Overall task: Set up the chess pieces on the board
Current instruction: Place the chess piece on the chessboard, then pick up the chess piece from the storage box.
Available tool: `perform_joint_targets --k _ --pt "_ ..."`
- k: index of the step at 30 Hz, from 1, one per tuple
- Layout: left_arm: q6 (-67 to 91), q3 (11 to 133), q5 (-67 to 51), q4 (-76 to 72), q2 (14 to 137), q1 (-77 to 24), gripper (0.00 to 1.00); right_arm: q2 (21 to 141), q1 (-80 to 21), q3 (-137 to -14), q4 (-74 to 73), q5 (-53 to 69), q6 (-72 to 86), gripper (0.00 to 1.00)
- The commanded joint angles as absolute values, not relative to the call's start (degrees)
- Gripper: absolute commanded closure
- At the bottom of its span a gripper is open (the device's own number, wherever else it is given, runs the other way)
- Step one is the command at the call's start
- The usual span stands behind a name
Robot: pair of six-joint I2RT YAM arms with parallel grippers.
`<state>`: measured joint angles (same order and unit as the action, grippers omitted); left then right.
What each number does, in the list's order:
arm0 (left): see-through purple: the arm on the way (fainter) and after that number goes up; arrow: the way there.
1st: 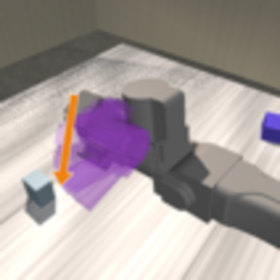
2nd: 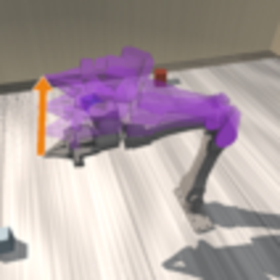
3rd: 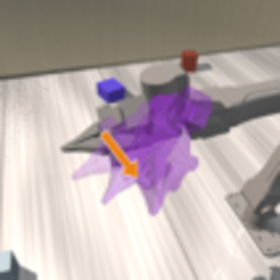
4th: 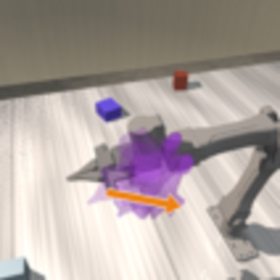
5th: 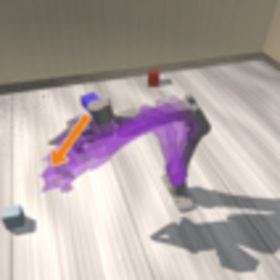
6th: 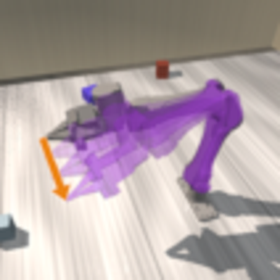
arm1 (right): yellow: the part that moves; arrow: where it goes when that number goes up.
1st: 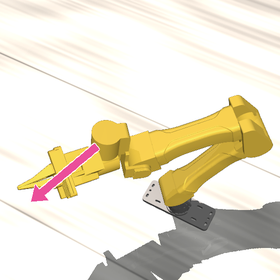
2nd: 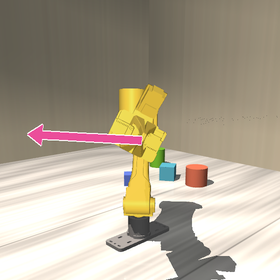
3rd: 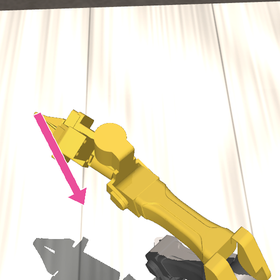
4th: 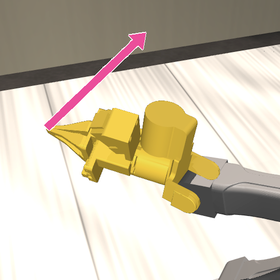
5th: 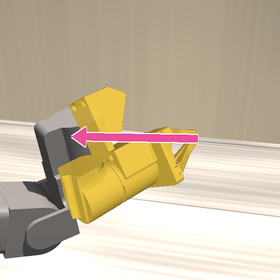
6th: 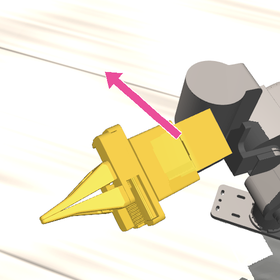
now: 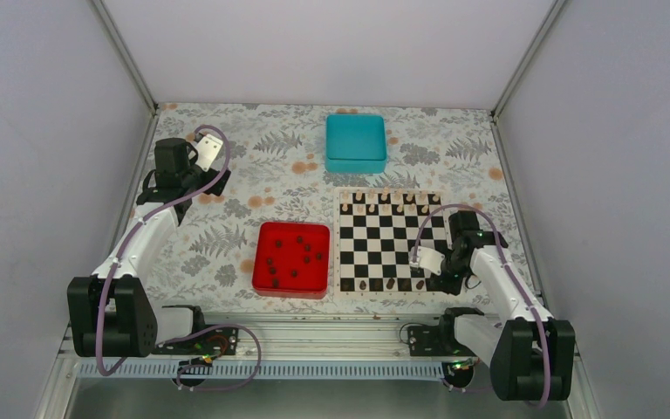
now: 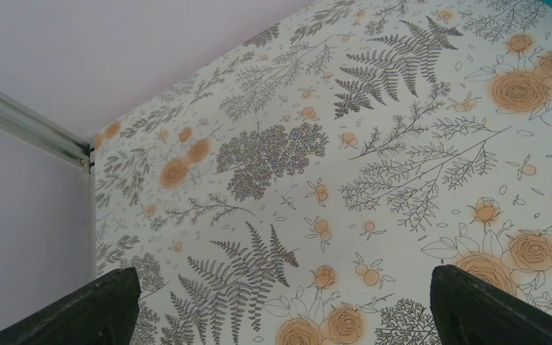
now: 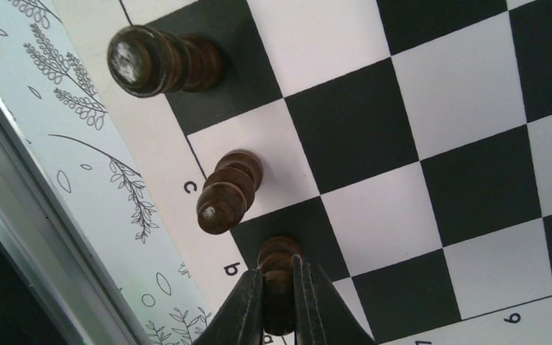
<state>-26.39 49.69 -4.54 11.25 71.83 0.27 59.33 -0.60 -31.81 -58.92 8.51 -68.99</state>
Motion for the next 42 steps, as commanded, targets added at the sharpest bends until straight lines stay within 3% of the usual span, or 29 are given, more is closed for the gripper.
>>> perform_joint_targets --k 1,8,11,14,19,26,33,42 --pt "-26.46 49.87 -4.83 10.45 71.98 0.70 0.00 60.05 0.07 -30.66 -57.71 7.42 -69.67 0.95" --pt "-26.54 50.05 -5.00 10.46 72.16 0.71 0.00 60.75 0.24 -30.25 -56.69 7.15 -69.23 0.92" --pt "-26.51 50.09 -4.93 10.52 72.16 0.65 0.00 60.36 0.43 -31.46 -56.32 6.58 -68.32 0.75" --pt "-26.54 50.01 -4.92 10.50 71.99 0.70 0.00 59.27 0.64 -34.15 -57.87 6.61 -68.28 0.66" --pt "-26.46 50.05 -5.17 10.44 71.49 0.70 0.00 59.47 0.63 -43.27 -63.65 10.30 -69.39 0.56" --pt "-26.37 50.19 -5.54 10.59 71.32 0.70 0.00 69.13 -0.94 -62.36 -68.65 17.49 -68.74 0.47" --pt "-26.41 50.36 -5.55 10.78 71.28 0.70 0.00 78.59 -21.37 -73.14 -62.29 13.72 -55.23 0.43" --pt "-26.72 49.91 -5.20 10.44 71.51 0.70 0.00 94.66 -49.17 -84.10 -55.59 7.51 -43.56 0.44"
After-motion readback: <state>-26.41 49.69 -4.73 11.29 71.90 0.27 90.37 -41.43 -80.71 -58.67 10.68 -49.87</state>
